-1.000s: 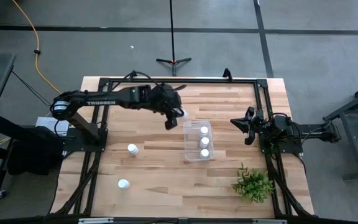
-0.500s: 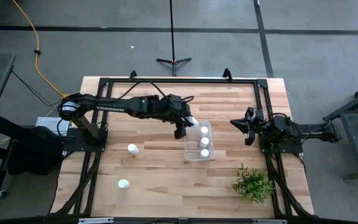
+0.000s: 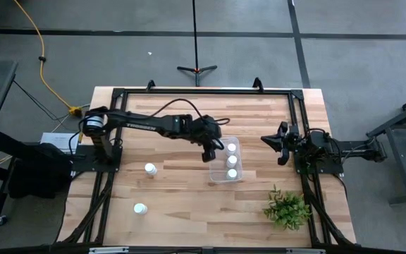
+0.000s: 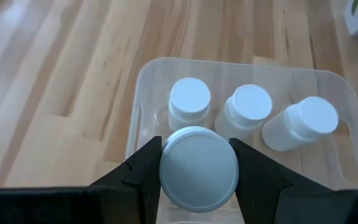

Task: Pick and place pill bottles into a basket
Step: Put the top pill bottle into the bin

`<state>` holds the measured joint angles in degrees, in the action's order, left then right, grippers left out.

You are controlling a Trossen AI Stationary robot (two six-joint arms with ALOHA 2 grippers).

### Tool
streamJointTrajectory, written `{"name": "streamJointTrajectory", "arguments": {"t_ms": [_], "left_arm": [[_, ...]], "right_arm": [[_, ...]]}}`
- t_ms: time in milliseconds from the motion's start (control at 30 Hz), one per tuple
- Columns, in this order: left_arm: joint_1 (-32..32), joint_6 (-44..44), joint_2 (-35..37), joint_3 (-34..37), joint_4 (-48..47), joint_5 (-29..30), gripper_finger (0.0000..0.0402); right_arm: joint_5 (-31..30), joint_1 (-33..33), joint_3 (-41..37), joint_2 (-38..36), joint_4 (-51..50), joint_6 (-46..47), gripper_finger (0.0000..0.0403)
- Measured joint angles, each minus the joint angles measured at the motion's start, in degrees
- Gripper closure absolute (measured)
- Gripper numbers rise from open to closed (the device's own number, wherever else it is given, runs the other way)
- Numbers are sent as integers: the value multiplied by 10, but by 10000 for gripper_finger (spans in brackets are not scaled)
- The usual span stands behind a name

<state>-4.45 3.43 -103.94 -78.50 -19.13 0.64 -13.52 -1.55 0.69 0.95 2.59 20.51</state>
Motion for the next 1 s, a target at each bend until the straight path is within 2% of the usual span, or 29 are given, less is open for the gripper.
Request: {"name": "streamJointTrajectory", "arguments": {"t_ms": [400,900,1000], "left_arm": [[0,14,-52,0,23,-13,210],[0,13,-52,0,-19,-12,210],[-1,9,-52,0,-12,6,210]], "right_arm": [[0,0,0,1,0,-2,403],[0,0,0,1,0,-15,403],[0,0,0,1,0,-15,403]]}}
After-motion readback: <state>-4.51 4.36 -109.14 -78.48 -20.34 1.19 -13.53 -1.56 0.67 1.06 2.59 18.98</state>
